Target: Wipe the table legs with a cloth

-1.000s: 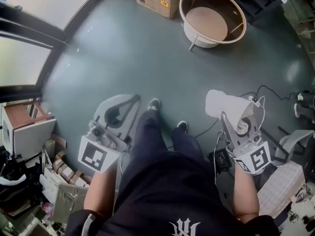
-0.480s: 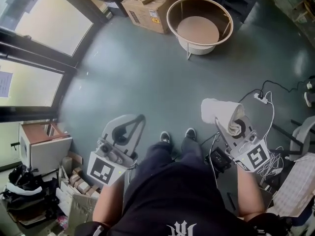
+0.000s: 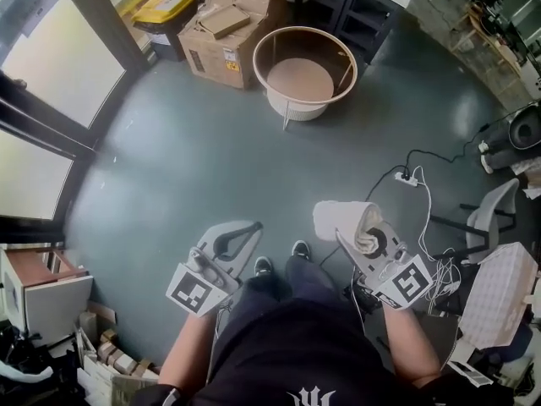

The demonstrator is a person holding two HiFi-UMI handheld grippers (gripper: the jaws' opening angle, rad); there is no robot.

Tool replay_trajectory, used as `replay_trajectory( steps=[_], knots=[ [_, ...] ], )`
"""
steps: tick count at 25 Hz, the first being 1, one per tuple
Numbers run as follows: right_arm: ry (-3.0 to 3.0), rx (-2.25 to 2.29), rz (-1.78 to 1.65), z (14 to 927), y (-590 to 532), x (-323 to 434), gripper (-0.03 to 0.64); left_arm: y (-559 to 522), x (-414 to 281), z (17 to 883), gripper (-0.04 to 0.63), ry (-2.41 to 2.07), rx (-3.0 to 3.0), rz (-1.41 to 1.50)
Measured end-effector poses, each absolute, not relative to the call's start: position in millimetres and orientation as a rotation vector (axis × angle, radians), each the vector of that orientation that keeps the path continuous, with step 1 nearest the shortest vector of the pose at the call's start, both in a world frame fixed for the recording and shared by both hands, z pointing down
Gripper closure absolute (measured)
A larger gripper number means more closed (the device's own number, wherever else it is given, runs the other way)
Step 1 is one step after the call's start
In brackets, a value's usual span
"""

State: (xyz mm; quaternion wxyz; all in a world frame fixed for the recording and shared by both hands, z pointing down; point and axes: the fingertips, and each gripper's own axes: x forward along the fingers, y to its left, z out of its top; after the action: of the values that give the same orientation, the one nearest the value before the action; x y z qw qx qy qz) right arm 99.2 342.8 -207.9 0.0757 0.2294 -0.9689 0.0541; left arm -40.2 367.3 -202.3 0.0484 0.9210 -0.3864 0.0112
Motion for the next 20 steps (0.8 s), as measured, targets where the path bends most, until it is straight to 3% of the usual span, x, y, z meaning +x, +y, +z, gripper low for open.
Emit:
replay_trajectory(
  steps=[9, 20],
  knots=[
    [-2.81, 0.771, 0.237, -213, 390, 106, 0.545, 376, -26, -185, 0.589, -0.918, 2.797, 0.033],
    [-2.871, 0.694, 0.243, -225, 403, 188, 0.545, 390, 61, -215, 0.588, -0.911, 2.872, 0.08]
  ],
)
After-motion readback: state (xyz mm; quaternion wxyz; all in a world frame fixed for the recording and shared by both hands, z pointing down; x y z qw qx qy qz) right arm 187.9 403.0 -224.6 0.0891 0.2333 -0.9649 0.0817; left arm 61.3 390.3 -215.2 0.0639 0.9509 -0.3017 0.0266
